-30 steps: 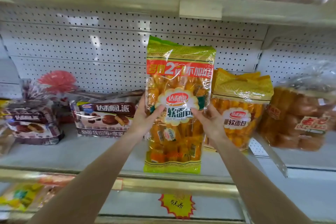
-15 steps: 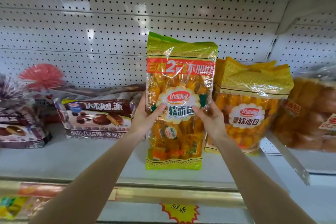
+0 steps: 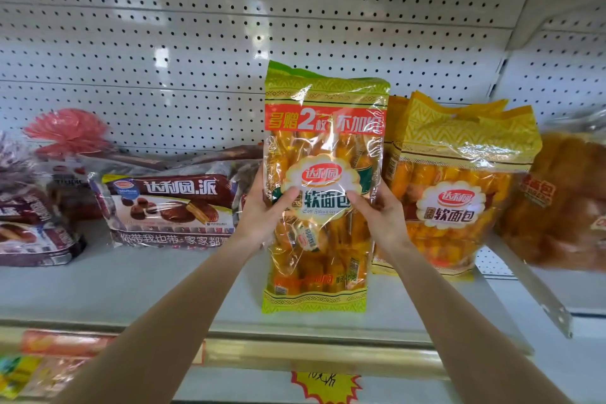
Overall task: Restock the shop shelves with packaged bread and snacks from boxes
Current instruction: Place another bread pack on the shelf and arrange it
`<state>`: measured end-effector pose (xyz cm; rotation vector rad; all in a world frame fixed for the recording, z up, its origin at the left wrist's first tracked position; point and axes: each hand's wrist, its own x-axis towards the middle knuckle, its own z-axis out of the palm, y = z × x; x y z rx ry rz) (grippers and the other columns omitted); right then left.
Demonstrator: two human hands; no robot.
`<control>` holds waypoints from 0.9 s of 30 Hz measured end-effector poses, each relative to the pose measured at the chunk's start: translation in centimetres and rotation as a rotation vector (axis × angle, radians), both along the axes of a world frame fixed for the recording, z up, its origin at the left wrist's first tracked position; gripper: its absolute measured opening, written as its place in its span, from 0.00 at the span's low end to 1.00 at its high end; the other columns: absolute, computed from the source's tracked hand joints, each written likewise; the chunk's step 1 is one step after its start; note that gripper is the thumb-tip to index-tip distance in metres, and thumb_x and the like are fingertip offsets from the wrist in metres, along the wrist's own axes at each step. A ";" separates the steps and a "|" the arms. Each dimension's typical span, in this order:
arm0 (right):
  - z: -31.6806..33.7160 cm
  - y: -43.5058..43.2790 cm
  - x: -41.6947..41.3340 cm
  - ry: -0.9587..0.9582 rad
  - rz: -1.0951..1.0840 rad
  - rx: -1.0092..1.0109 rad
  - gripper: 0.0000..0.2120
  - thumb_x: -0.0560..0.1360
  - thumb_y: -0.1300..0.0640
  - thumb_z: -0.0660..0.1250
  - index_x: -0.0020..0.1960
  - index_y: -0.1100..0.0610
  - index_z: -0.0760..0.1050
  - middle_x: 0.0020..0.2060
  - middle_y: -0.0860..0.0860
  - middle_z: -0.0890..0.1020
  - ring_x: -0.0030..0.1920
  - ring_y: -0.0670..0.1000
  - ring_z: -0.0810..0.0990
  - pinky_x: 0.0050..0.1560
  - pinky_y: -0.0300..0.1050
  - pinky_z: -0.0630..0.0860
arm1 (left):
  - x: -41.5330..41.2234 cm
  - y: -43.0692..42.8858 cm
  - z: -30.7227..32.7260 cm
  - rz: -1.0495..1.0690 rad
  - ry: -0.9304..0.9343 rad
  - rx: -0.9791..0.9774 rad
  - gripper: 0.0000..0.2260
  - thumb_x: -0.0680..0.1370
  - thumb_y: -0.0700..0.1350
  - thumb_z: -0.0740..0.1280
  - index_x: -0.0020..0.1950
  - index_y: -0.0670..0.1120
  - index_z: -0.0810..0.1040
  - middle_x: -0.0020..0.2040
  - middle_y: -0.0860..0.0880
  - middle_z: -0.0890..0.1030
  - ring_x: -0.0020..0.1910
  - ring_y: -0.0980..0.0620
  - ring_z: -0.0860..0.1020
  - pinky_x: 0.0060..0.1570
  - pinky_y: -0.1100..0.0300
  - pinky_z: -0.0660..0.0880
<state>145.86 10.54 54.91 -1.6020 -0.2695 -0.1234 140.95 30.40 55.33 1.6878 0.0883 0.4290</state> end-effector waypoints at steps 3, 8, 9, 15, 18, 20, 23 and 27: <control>-0.1 0.3 0.1 0.007 -0.002 -0.024 0.26 0.76 0.57 0.69 0.72 0.50 0.69 0.52 0.38 0.80 0.52 0.35 0.77 0.51 0.30 0.74 | -0.1 -0.1 0.1 -0.002 -0.002 0.036 0.28 0.77 0.46 0.68 0.74 0.53 0.61 0.58 0.61 0.76 0.50 0.70 0.74 0.44 0.78 0.70; 0.0 0.4 0.1 0.029 -0.025 -0.035 0.28 0.76 0.57 0.69 0.74 0.51 0.66 0.57 0.44 0.80 0.57 0.44 0.78 0.63 0.45 0.74 | -0.5 0.5 -0.6 -0.057 0.038 0.052 0.35 0.74 0.50 0.71 0.77 0.55 0.57 0.68 0.54 0.73 0.63 0.57 0.73 0.60 0.61 0.72; 0.0 0.4 0.2 0.032 -0.025 -0.041 0.28 0.76 0.57 0.69 0.74 0.51 0.66 0.58 0.45 0.80 0.59 0.45 0.77 0.65 0.46 0.73 | -0.8 0.6 -0.9 -0.070 0.063 0.042 0.38 0.72 0.53 0.71 0.77 0.56 0.56 0.69 0.55 0.73 0.65 0.56 0.73 0.64 0.54 0.72; 0.2 0.0 -0.2 0.062 -0.023 -0.087 0.32 0.76 0.55 0.69 0.77 0.49 0.60 0.57 0.44 0.78 0.61 0.46 0.75 0.63 0.42 0.71 | -2.0 0.5 -2.1 -0.086 0.131 -0.004 0.35 0.75 0.45 0.71 0.77 0.58 0.56 0.67 0.55 0.74 0.67 0.52 0.73 0.66 0.41 0.70; 0.2 -0.4 -0.5 0.090 -0.014 -0.140 0.33 0.77 0.53 0.68 0.78 0.47 0.57 0.65 0.47 0.76 0.64 0.47 0.72 0.67 0.49 0.68 | -2.3 0.3 -2.3 -0.076 0.154 -0.030 0.36 0.74 0.44 0.72 0.77 0.57 0.57 0.66 0.56 0.74 0.67 0.50 0.72 0.66 0.39 0.69; 0.2 -0.7 -0.8 0.116 -0.020 -0.161 0.33 0.77 0.53 0.68 0.77 0.49 0.58 0.68 0.49 0.73 0.68 0.51 0.70 0.68 0.51 0.67 | -2.4 0.2 -2.2 -0.056 0.165 -0.036 0.37 0.74 0.44 0.72 0.77 0.56 0.57 0.69 0.53 0.73 0.68 0.49 0.72 0.67 0.39 0.69; -0.3 -1.0 -1.3 0.165 -0.047 -0.253 0.31 0.76 0.49 0.68 0.76 0.52 0.61 0.70 0.51 0.71 0.70 0.54 0.69 0.68 0.51 0.67 | -2.5 -0.1 -2.3 -0.036 0.190 -0.033 0.38 0.73 0.46 0.73 0.78 0.54 0.56 0.71 0.51 0.71 0.70 0.49 0.70 0.68 0.39 0.67; -1.0 -1.5 -2.0 0.237 -0.045 -0.392 0.30 0.77 0.44 0.65 0.75 0.51 0.62 0.69 0.51 0.72 0.68 0.56 0.72 0.67 0.54 0.70 | -2.8 -0.3 -2.1 -0.004 0.280 0.025 0.41 0.72 0.51 0.73 0.79 0.54 0.52 0.75 0.50 0.67 0.72 0.45 0.67 0.69 0.36 0.65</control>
